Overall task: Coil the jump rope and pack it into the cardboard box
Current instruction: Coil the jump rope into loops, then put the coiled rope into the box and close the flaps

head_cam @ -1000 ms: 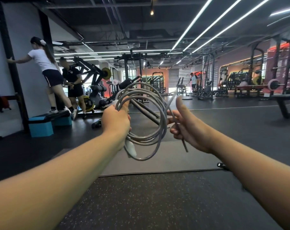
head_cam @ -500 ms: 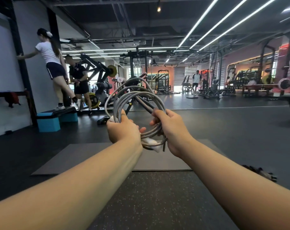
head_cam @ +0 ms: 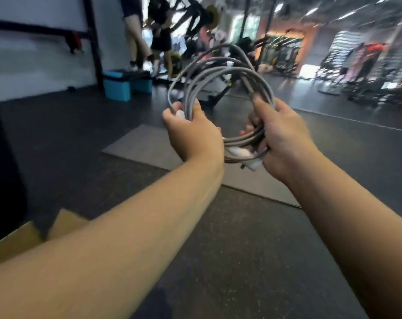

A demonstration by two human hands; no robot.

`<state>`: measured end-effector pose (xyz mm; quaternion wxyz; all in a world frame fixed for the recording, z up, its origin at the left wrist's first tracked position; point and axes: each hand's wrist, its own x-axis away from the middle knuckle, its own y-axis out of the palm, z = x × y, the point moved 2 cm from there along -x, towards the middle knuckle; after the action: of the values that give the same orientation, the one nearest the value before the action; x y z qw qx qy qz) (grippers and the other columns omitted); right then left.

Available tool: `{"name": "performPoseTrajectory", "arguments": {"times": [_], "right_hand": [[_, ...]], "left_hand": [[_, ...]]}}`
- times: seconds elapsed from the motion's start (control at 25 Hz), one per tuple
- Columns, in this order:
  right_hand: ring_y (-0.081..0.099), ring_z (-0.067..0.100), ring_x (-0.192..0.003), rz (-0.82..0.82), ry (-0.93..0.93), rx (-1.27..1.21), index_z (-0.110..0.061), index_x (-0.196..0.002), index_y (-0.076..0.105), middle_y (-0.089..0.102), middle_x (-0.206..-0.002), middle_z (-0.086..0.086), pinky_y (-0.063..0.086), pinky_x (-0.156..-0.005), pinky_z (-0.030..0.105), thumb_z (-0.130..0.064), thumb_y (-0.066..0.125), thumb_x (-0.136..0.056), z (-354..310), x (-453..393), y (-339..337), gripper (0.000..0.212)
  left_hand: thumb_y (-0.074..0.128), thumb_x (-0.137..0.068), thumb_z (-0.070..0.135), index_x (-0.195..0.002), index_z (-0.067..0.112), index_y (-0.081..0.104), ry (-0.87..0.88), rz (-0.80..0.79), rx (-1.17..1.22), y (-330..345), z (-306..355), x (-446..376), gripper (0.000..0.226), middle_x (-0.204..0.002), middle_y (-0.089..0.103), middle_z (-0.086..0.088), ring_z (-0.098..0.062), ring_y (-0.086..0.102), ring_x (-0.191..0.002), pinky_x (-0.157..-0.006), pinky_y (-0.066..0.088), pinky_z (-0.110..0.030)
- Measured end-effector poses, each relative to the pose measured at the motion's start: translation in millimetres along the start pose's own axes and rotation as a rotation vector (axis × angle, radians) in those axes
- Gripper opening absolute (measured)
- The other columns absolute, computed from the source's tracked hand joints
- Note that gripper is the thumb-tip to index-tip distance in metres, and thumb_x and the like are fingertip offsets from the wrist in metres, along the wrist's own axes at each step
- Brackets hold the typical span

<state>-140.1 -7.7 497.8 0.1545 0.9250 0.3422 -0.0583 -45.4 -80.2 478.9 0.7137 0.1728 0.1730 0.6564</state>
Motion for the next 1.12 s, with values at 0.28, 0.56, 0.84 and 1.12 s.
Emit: {"name": "performPoseTrajectory", "arguments": {"times": [0.28, 0.56, 0.84, 1.12], "right_hand": [[0.052, 0.017, -0.059, -0.236, 0.432, 0.1, -0.017, -0.094, 0.063, 0.047, -0.066, 0.0, 0.045, -0.056, 0.029, -0.019, 0.049, -0.105, 31.4, 67.0, 168.9, 0.018], [0.059, 0.023, -0.073, -0.579, 0.644, 0.341, -0.013, -0.102, 0.067, 0.059, -0.073, 0.004, 0.048, -0.073, 0.036, -0.008, 0.05, -0.102, 116.4, 125.6, 285.5, 0.018], [0.067, 0.016, -0.096, -0.877, 0.665, 0.687, -0.021, -0.088, 0.064, 0.075, -0.097, 0.008, 0.046, -0.089, 0.012, -0.011, 0.057, -0.1, 265.9, 157.0, 330.6, 0.018], [0.066, 0.028, -0.109, -1.23, 0.87, 0.923, -0.022, -0.101, 0.069, 0.074, -0.106, 0.007, 0.05, -0.1, 0.045, -0.012, 0.063, -0.097, 419.9, 185.8, 318.3, 0.012]], "left_hand": [[0.052, -0.1, 0.021, -0.11, 0.028, 0.05, -0.018, 0.371, -0.291, -158.1, 95.5, -42.2, 0.012, -0.102, 0.066, -0.002, -0.019, 0.066, -0.09, -0.083, 0.058, -0.042], [0.053, -0.101, 0.023, -0.114, 0.025, 0.049, -0.16, 0.599, -0.485, -318.8, 102.1, -58.0, 0.014, -0.109, 0.064, -0.001, -0.012, 0.063, -0.094, -0.081, 0.051, -0.027], [0.059, -0.098, 0.018, -0.113, 0.021, 0.05, -0.316, 0.697, -0.598, -436.3, 6.2, -65.0, 0.017, -0.102, 0.065, 0.01, -0.004, 0.065, -0.092, -0.074, 0.046, -0.019], [0.058, -0.098, 0.026, -0.112, 0.02, 0.046, -0.562, 0.725, -0.699, -513.3, -97.7, -47.8, 0.019, -0.105, 0.065, 0.007, -0.011, 0.065, -0.097, -0.072, 0.045, -0.012]]}}
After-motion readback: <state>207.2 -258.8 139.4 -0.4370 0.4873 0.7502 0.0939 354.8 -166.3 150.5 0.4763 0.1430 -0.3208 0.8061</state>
